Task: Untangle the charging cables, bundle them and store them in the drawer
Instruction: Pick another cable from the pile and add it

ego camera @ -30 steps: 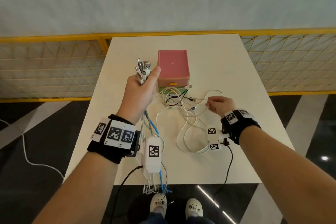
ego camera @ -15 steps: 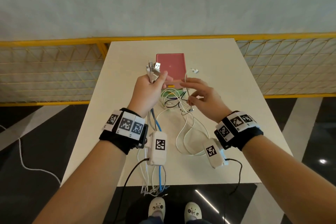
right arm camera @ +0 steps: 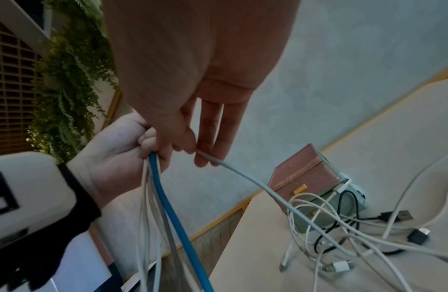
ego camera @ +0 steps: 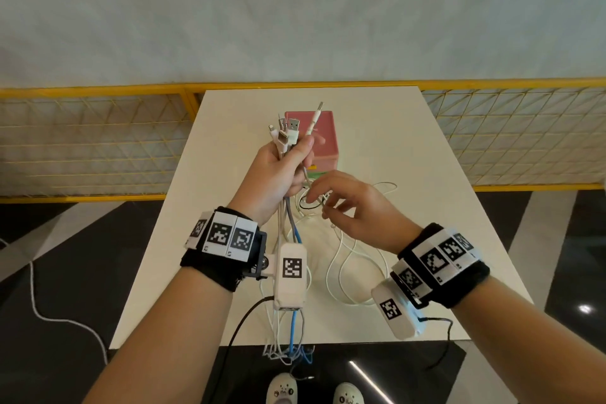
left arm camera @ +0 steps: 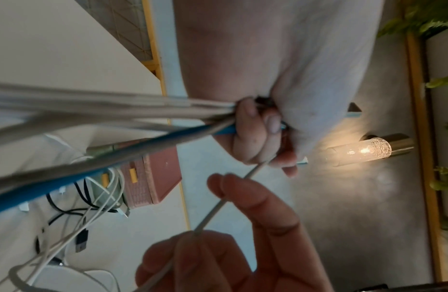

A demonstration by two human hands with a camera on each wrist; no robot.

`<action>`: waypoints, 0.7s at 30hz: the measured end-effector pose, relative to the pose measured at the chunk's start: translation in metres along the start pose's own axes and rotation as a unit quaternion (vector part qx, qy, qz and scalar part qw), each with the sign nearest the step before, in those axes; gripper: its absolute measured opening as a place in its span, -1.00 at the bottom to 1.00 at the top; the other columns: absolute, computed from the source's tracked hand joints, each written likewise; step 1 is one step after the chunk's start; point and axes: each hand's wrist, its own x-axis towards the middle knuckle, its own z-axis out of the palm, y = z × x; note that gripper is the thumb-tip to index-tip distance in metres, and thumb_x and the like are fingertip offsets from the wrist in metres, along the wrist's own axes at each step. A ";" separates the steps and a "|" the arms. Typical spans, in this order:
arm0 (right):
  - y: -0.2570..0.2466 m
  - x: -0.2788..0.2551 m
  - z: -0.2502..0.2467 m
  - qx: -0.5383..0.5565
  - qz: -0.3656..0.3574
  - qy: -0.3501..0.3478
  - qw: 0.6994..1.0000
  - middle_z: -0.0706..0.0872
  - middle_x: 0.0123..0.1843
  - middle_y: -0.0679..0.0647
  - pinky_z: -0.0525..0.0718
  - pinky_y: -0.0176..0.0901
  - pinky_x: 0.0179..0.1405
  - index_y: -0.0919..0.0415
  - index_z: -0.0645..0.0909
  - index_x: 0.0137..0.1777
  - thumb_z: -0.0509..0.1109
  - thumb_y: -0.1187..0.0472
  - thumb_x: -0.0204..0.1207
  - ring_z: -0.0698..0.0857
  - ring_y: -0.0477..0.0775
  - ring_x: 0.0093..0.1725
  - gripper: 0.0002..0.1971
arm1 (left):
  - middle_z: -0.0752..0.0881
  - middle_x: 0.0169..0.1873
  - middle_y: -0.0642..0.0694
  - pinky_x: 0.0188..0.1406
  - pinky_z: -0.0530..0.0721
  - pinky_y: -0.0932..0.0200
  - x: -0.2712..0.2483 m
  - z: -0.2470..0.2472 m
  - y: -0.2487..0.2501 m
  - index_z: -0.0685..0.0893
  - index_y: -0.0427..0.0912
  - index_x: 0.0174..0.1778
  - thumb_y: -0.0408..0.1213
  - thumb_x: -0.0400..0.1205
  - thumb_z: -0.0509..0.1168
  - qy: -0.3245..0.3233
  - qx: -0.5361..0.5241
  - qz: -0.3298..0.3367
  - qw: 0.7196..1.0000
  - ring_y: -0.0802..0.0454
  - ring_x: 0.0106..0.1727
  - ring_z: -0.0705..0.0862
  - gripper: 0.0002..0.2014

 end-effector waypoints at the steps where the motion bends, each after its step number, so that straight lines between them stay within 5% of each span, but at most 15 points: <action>1: -0.002 -0.001 0.001 0.015 0.009 0.003 1.000 0.66 0.10 -0.05 0.70 0.11 -0.11 0.17 0.55 0.13 0.29 0.50 0.49 0.68 0.13 -0.14 -0.71 | 0.41 -0.40 -0.10 -0.67 0.09 0.28 -0.001 0.001 0.002 0.68 -0.28 0.08 -0.24 0.77 0.17 0.003 -0.012 0.001 1.000 0.18 -0.63 0.17 -0.77; 7: -0.006 -0.004 0.012 0.059 0.025 -0.005 0.998 0.70 -0.06 0.06 0.71 0.09 -0.02 0.17 0.40 0.28 0.25 0.44 0.59 0.70 0.11 -0.12 -0.68 | 0.43 -0.55 -0.07 -0.70 0.16 0.34 -0.007 0.003 0.012 0.68 -0.17 -0.05 0.07 0.63 0.20 0.032 -0.004 0.053 0.998 0.18 -0.68 0.19 -0.64; 10: -0.004 -0.004 0.015 0.027 0.015 -0.012 0.999 0.71 -0.08 0.05 0.69 -0.08 0.01 0.15 0.50 0.28 0.24 0.44 0.59 0.70 0.03 -0.10 -0.69 | 0.43 -0.58 -0.09 -0.69 0.16 0.33 -0.008 0.005 0.015 0.70 -0.17 -0.08 0.03 0.72 0.14 0.043 0.001 0.052 0.998 0.17 -0.67 0.19 -0.63; 13: -0.001 -0.002 0.018 0.013 0.008 -0.010 1.000 0.73 -0.10 0.03 0.67 -0.16 0.01 0.15 0.53 0.24 0.22 0.42 0.61 0.70 0.00 -0.10 -0.72 | 0.34 -0.61 -0.01 -0.62 0.18 0.29 -0.008 0.005 0.016 0.55 -0.13 -0.36 -0.02 0.78 0.09 0.060 0.004 0.053 0.997 0.13 -0.59 0.20 -0.58; 15: 0.003 -0.001 0.020 0.008 0.013 -0.017 1.000 0.72 -0.15 0.01 0.66 -0.16 0.00 0.17 0.55 0.19 0.18 0.38 0.65 0.69 -0.01 -0.14 -0.79 | 0.29 -0.60 0.04 -0.47 0.32 0.22 -0.008 0.006 0.017 0.40 -0.11 -0.43 -0.02 0.79 0.04 0.081 0.032 0.067 0.994 0.10 -0.52 0.24 -0.54; 18: 0.010 -0.003 0.025 -0.006 0.037 -0.033 0.999 0.66 -0.22 0.01 0.61 -0.21 -0.04 0.18 0.55 0.06 0.10 0.27 0.72 0.63 -0.07 -0.20 -0.82 | 0.27 -0.56 0.04 -0.29 0.63 0.09 -0.007 0.004 0.021 0.42 -0.14 -0.32 -0.07 0.79 0.02 0.082 -0.037 0.070 0.993 0.06 -0.47 0.35 -0.61; 21: 0.021 -0.004 0.026 -0.027 0.068 -0.045 0.996 0.60 -0.25 -0.02 0.56 -0.36 -0.18 0.16 0.49 -0.08 0.03 0.22 0.74 0.59 -0.16 -0.24 -0.77 | 0.27 -0.58 0.12 -0.68 0.23 0.32 -0.008 -0.001 0.032 0.48 -0.08 -0.28 -0.05 0.76 0.07 0.070 -0.107 0.061 0.990 0.19 -0.60 0.19 -0.68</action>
